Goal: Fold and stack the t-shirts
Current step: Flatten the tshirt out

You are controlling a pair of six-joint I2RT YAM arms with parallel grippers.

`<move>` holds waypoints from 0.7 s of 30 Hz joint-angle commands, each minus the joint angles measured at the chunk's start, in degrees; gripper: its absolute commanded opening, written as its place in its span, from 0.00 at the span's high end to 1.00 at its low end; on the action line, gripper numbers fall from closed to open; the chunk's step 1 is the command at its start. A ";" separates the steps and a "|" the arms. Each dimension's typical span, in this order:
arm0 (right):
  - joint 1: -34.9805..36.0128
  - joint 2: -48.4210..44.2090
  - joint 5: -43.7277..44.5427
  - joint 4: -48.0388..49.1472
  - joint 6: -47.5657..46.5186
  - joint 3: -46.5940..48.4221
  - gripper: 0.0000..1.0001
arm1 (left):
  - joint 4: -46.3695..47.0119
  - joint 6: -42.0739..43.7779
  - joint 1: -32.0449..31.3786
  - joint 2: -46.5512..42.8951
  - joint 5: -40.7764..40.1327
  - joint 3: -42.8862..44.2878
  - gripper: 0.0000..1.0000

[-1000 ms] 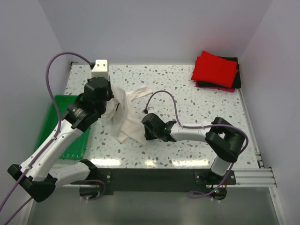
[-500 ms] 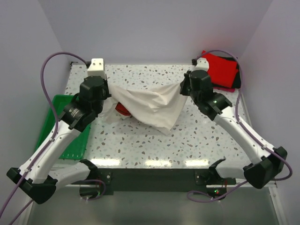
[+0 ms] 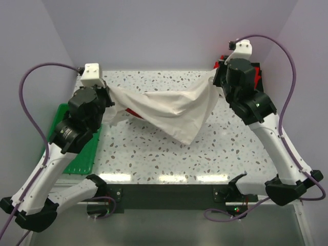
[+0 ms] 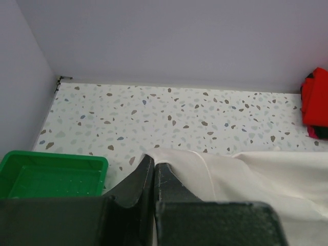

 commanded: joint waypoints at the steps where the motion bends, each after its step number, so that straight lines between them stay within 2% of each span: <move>1: -1.67 4.97 -0.44 3.21 -3.63 8.84 1.00 | 8.19 3.91 0.54 5.18 -5.23 5.14 1.00; 3: -2.72 9.62 -2.39 3.84 -4.42 12.54 1.00 | 13.11 6.37 1.06 7.99 -7.77 9.79 1.00; 4: -3.25 11.29 -3.09 3.40 -4.59 17.26 1.00 | 14.00 8.30 2.20 11.14 -7.96 12.42 1.00; 8: -4.04 17.89 -7.39 0.94 -5.21 29.76 1.00 | 15.67 12.18 3.97 17.23 -7.52 30.84 1.00; 10: -4.66 20.01 -8.37 -0.98 -5.12 35.47 1.00 | 15.41 13.58 3.88 18.64 -5.34 35.80 1.00; 12: -5.27 19.84 -9.07 -1.43 -5.21 36.82 1.00 | 14.54 13.77 3.88 18.12 -2.27 39.59 1.00; 16: -11.05 17.65 -13.54 -2.05 -3.38 31.57 1.00 | 12.25 10.87 3.97 13.92 2.93 35.40 1.00; 21: -23.10 18.16 -28.30 -2.93 1.46 23.73 1.00 | 10.75 3.24 3.88 6.62 11.34 16.78 1.00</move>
